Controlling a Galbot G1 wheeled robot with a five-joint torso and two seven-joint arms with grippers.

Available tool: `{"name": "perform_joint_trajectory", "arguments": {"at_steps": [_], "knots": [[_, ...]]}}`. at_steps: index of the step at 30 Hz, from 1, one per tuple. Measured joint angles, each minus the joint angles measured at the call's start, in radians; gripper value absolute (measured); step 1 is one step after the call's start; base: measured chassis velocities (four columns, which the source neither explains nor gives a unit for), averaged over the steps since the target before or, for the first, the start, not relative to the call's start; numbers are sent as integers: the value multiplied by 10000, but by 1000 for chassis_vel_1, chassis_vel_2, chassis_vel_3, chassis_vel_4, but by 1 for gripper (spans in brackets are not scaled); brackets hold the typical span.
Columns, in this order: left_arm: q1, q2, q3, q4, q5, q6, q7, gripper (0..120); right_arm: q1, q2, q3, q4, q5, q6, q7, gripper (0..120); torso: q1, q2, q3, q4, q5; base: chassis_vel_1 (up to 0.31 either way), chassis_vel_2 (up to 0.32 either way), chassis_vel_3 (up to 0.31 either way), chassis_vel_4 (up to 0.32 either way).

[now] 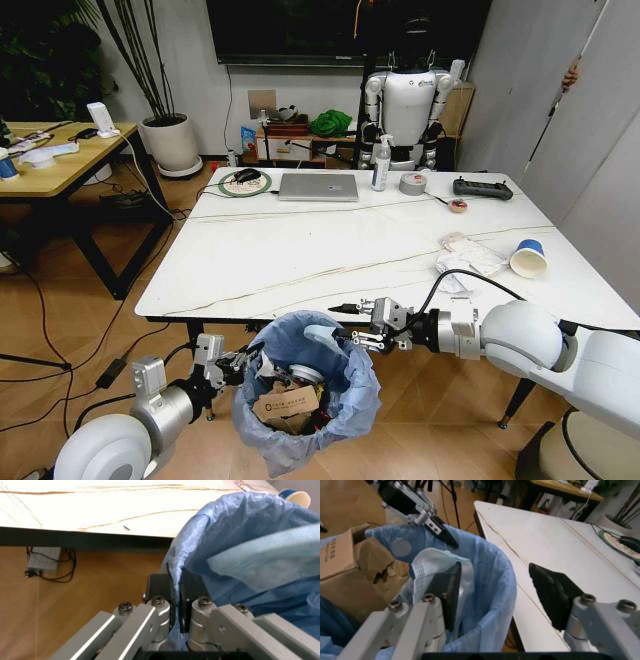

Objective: Pick up the trash bin and place the trash from the table into it.

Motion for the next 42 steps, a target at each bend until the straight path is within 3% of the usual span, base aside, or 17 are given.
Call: {"name": "perform_joint_trajectory", "arguments": {"at_steps": [4, 11, 21, 26, 29, 31, 32, 34, 38, 40, 42], "knots": [[-15, -16, 4, -2, 10, 1, -1, 0, -3, -52, -174, 103, -125, -2, 16, 63, 0, 0, 0, 0, 0, 0, 0, 0, 0], [35, -84, -2, -52, 80, 8, -7, 0, 28, 31, -208, 64, -842, 255, 91, 94, 0, 0, 0, -1, 0, 0, 0, 0, 0], [54, -132, 2, -67, 130, 9, -6, 0, 62, 112, -3, -49, -1195, 412, 273, 100, 0, -2, 0, 0, 0, 0, 0, 0, 0], [55, -136, 2, -70, 140, 10, -6, 0, 9, 101, 340, -157, -528, 566, 513, 100, 0, -2, 0, -1, -1, 0, 0, 0, 0], [66, -200, 11, -46, 178, 11, -4, 0, -455, 449, 1328, -535, 1487, 1056, 1448, 100, -1, -2, 0, 1, 1, 0, 0, 0, 0], [85, -257, 43, -33, 253, 11, 2, 0, -1170, 725, 2799, -1230, 2560, 1082, 1632, 100, 0, -2, 1, 3, -1, 0, 0, 0, 0], [85, -257, 43, -33, 253, 11, 2, 0, -1170, 725, 2799, -1230, 2560, 1082, 1632, 100, 0, -2, 1, 3, -1, 0, 0, 0, 0], [122, -351, 30, -35, 315, 12, 22, 0, -2203, 1011, 4242, -1786, 3106, 1061, 1604, 100, 0, -2, 0, 0, -2, 0, 0, 0, 0], [166, -608, 18, 23, 480, 9, 52, 0, -5664, 2030, 7434, -2355, 2778, 1597, 1679, 100, 0, -2, 1, -3, 7, 0, 0, 0, 0], [176, -640, 23, 28, 520, 9, 58, 0, -6024, 2141, 7838, -2384, 2690, 1636, 1608, 100, 0, -2, 1, -3, 5, 0, 0, 0, 0], [217, -777, 30, 49, 622, 6, 73, 0, -7430, 2587, 9241, -2456, 2368, 1783, 1250, 100, -3, -1, 0, -4, 0, 0, 0, 0, 0]]}}
